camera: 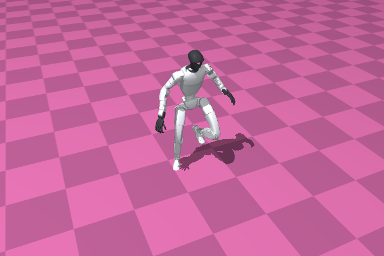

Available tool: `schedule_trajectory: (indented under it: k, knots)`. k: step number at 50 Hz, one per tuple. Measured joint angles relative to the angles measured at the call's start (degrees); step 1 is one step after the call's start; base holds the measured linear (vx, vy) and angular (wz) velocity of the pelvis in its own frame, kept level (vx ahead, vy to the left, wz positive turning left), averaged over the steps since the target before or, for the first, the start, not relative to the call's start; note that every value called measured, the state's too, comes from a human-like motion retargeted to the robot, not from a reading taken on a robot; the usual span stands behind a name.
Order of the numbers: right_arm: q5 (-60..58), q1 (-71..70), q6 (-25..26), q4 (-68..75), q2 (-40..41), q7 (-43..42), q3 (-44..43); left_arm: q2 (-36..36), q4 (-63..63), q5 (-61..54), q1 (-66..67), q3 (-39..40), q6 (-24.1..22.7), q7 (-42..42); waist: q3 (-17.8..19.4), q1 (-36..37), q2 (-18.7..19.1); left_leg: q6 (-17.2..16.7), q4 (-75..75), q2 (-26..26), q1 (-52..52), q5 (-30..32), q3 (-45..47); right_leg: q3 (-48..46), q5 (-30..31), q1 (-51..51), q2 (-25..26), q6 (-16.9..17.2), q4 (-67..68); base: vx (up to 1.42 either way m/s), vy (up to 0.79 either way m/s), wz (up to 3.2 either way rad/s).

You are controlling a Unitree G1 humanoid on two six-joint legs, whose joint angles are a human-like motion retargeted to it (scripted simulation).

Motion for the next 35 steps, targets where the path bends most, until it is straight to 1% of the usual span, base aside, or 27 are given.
schedule_trajectory:
  k: [3,5,7,10,12,13,15,17,18,20,23,27,30,32,33,35]
  knots:
    - [-1.2,-0.6,-0.8,-0.8,0.4,0.9,2.1,-0.1,0.9,4.3,0.7,-0.6,0.0,-1.4,-0.5,0.8,-0.2,-0.9,-11.9,-2.6,2.0,1.8,-3.0,-0.4,-0.2,0.6,2.3,0.2,-0.5,0.07,-0.12,-0.23]
    - [-1.4,-0.5,-1.4,-1.6,0.9,1.6,2.9,-0.2,1.4,7.4,1.5,-0.9,-0.1,-2.5,-1.1,1.5,-0.4,-1.2,-23.7,-3.6,5.9,2.8,-4.8,-0.3,-0.2,1.0,4.0,0.5,-0.9,0.11,-0.09,-0.44]
    - [-0.9,-0.3,-1.9,-2.1,1.7,1.8,3.2,0.0,1.9,9.6,2.1,-1.1,-0.1,-3.5,-1.3,2.4,-0.8,-1.4,-39.1,-3.8,12.3,5.7,-5.7,0.2,-0.3,1.8,5.6,0.7,-1.1,0.13,-0.06,-0.57]
    - [0.0,0.3,-2.3,-2.2,3.1,0.6,2.9,0.3,2.7,10.1,2.4,-1.6,0.1,-3.9,-1.4,3.1,-1.0,-3.3,-63.3,-3.8,23.5,12.2,-6.3,0.5,-1.3,3.0,8.0,1.1,-0.1,0.13,-0.01,-0.46]
    - [0.5,1.0,-2.6,-2.1,4.0,-0.2,2.1,0.3,3.5,9.5,1.7,-2.2,0.3,-3.9,-0.9,2.4,-0.7,-4.0,-73.4,-3.7,29.8,11.4,-6.1,-0.4,-1.7,2.8,8.7,1.2,3.5,0.07,0.04,0.04]
    - [0.7,1.4,-2.7,-2.0,4.4,-0.4,1.7,0.2,4.0,9.3,1.3,-2.6,0.5,-4.0,-0.6,1.6,-0.5,-3.7,-76.3,-3.4,32.0,9.8,-6.0,-1.0,-1.2,1.9,8.7,1.3,6.8,0.01,0.05,0.39]
    - [0.5,2.3,-2.7,-1.8,5.2,-0.5,0.5,0.0,5.1,9.2,-0.3,-3.8,1.0,-4.4,0.6,-0.2,0.1,-2.3,-79.4,-2.8,35.1,7.2,-6.7,-1.2,1.9,-1.9,7.8,1.3,17.0,-0.04,0.05,0.62]
    - [0.0,3.1,-2.6,-1.7,5.8,-0.4,-0.6,0.2,6.1,9.3,-2.3,-5.3,1.8,-4.5,2.3,-2.0,1.0,-0.8,-78.5,-1.6,35.3,6.5,-8.8,-0.2,5.9,-7.8,6.0,1.5,29.4,-0.09,0.02,0.70]
    - [-0.3,3.4,-2.5,-1.6,6.1,-0.4,-1.0,0.5,6.4,9.3,-3.3,-6.0,2.1,-4.4,3.1,-2.8,1.6,-0.5,-77.0,-0.6,34.7,6.3,-9.8,0.3,6.2,-10.8,5.1,1.3,35.3,-0.09,-0.02,0.55]
    - [-0.9,4.5,-2.4,-1.6,6.6,-0.7,-1.2,1.5,6.5,9.2,-4.3,-6.8,2.5,-3.7,4.4,-3.7,3.2,-0.7,-74.3,2.3,33.6,6.0,-11.5,0.4,2.8,-16.1,3.2,-0.4,47.2,-0.08,-0.06,0.29]
    - [-2.2,5.1,-2.1,-1.0,7.3,-0.5,-1.4,3.3,6.6,8.2,-5.8,-6.9,3.6,-2.7,5.5,-3.6,6.1,-1.1,-71.3,7.7,31.4,5.8,-13.3,1.4,-5.2,-24.8,0.8,-4.2,66.4,-0.06,-0.12,-0.12]
    - [-3.8,5.6,-1.6,0.2,8.1,0.0,-1.7,4.7,8.1,6.2,-5.6,-5.0,5.4,-0.7,5.1,-2.9,10.2,-2.7,-70.4,15.8,28.6,7.6,-15.2,4.7,-12.1,-35.6,0.8,-8.5,86.9,-0.02,-0.19,-0.48]
    - [-4.7,5.7,-1.3,1.3,8.3,-0.1,-2.1,4.7,10.5,4.6,-4.6,-2.9,6.6,0.1,4.2,-2.7,13.1,-4.8,-71.7,21.4,27.3,9.5,-16.2,6.4,-15.1,-40.8,0.1,-11.1,95.1,0.02,-0.22,-0.51]
    - [-5.0,5.9,-1.1,1.9,8.3,-0.4,-2.3,4.5,12.3,3.8,-3.9,-2.0,7.0,0.0,4.0,-3.2,14.4,-6.2,-73.2,24.0,27.4,10.9,-16.7,7.6,-16.2,-41.7,-1.1,-12.0,96.0,0.05,-0.25,-0.24]
    - [-5.0,6.0,-1.1,2.1,8.2,-0.5,-2.3,4.4,13.2,3.4,-3.6,-1.8,7.1,-0.1,3.9,-3.6,14.9,-6.8,-74.0,25.0,27.7,11.5,-16.9,8.2,-16.0,-41.6,-1.6,-12.2,95.3,0.06,-0.26,-0.11]
    - [-4.7,6.4,-0.9,2.5,8.0,-0.5,-2.3,4.3,14.7,2.9,-3.0,-1.7,7.1,-0.6,3.8,-4.3,15.5,-7.6,-75.3,26.5,28.2,12.5,-17.3,9.9,-13.1,-40.4,-2.3,-12.1,91.5,0.08,-0.28,0.01]
